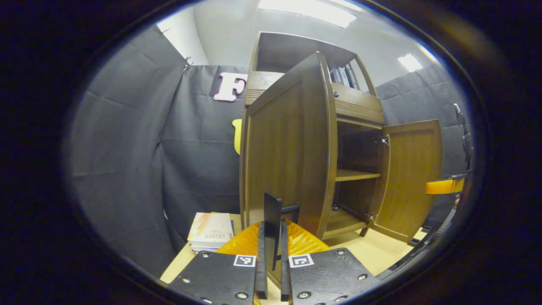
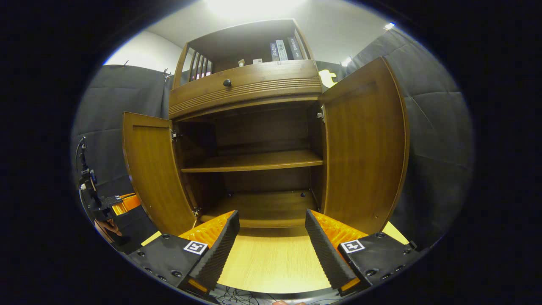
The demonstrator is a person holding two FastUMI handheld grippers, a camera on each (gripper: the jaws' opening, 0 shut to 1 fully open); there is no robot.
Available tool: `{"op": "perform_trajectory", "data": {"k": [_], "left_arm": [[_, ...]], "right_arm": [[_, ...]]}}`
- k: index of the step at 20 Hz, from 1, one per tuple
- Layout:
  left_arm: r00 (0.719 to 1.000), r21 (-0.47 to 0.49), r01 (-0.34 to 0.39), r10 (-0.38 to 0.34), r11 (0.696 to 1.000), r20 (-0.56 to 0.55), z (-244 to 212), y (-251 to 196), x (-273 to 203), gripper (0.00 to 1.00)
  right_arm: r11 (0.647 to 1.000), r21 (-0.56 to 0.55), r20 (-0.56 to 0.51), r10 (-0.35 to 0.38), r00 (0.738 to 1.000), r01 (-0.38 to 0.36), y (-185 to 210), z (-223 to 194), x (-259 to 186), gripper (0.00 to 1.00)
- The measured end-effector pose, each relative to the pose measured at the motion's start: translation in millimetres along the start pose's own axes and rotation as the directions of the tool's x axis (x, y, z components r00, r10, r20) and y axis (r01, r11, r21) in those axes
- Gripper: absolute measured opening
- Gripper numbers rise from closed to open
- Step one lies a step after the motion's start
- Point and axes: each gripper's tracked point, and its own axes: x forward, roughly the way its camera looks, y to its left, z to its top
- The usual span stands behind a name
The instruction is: Open the right door of the double-door shoe cabinet with the right hand, and open the left door with the left hand.
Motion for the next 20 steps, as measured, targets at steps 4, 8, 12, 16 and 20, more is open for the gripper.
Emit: {"op": "perform_trajectory", "data": {"k": [4, 8, 12, 16, 20], "left_arm": [[1.0, 0.003, 0.025, -0.025, 1.0, 0.0, 0, 21, -4, 0.17], [0.995, 0.032, 0.098, -0.097, 0.995, -0.012, -2, 38, -6, 0.17], [0.997, 0.02, 0.077, -0.077, 0.997, 0.0, -4, 67, 1, 0.11], [1.0, -0.061, 0.002, -0.002, 0.998, 0.014, -2, 110, -11, 0.02], [1.0, -0.039, 0.014, -0.013, 0.999, 0.023, 6, 105, -17, 0.02]], "right_arm": [[1.0, -0.019, -0.003, -0.002, 1.0, 0.002, 4, 0, 5, 0.93], [0.999, -0.042, -0.014, -0.005, 1.0, 0.004, 3, 1, 12, 0.93], [0.998, -0.053, -0.015, -0.029, 0.999, 0.028, -3, 7, 18, 0.98], [0.997, -0.061, 0.001, -0.041, 0.999, 0.041, -7, 15, 21, 0.98], [0.995, -0.081, 0.025, -0.062, 0.998, 0.064, -16, 24, 21, 0.93]]}}
